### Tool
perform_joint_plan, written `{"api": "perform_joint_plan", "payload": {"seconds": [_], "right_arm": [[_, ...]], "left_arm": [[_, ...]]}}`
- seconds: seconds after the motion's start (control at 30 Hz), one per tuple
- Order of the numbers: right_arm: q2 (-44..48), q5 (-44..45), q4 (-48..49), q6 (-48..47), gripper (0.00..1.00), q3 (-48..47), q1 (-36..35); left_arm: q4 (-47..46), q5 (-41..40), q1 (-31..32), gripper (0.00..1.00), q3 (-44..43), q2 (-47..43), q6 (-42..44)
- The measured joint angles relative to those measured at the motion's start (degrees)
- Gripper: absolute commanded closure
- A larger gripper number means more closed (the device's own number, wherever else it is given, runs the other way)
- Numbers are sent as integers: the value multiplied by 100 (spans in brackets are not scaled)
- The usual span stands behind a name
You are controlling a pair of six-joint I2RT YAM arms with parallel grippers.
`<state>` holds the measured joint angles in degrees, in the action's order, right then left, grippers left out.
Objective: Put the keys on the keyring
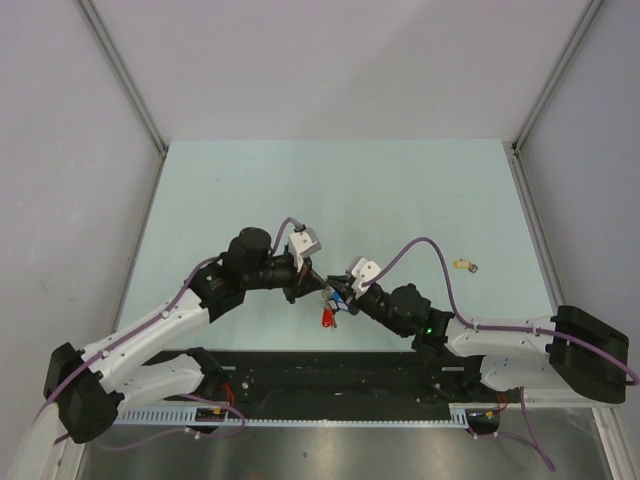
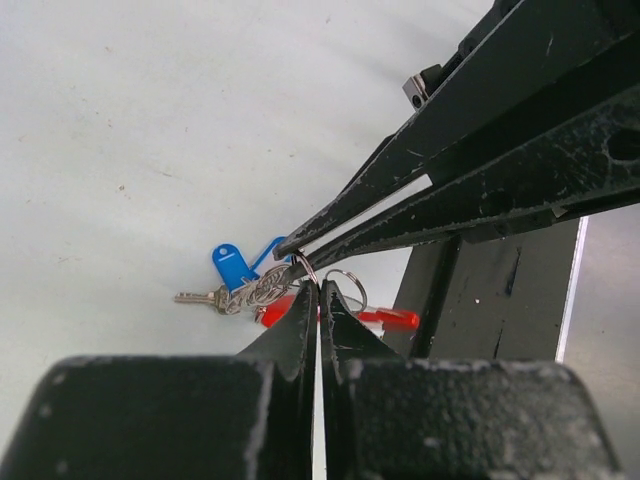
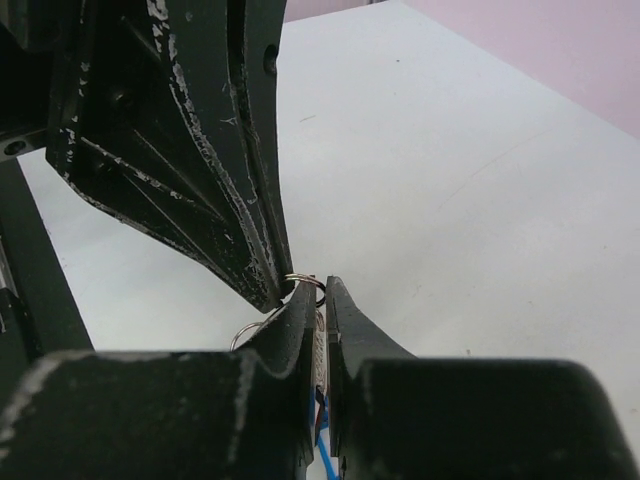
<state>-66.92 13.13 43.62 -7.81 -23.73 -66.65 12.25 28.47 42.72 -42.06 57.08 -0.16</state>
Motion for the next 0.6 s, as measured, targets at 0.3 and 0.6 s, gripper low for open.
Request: {"api": "perform_joint_plan", "payload": {"seconds": [0.3,0.6], "right_arm": [[66,245,245,409,100,15,4],[726,586,256,2074,100,15,146]], "left_arm": [[-149,-83,28,44,15,-232,-28],[-1875,-1207,28,39,1377,-2662,-92]]}}
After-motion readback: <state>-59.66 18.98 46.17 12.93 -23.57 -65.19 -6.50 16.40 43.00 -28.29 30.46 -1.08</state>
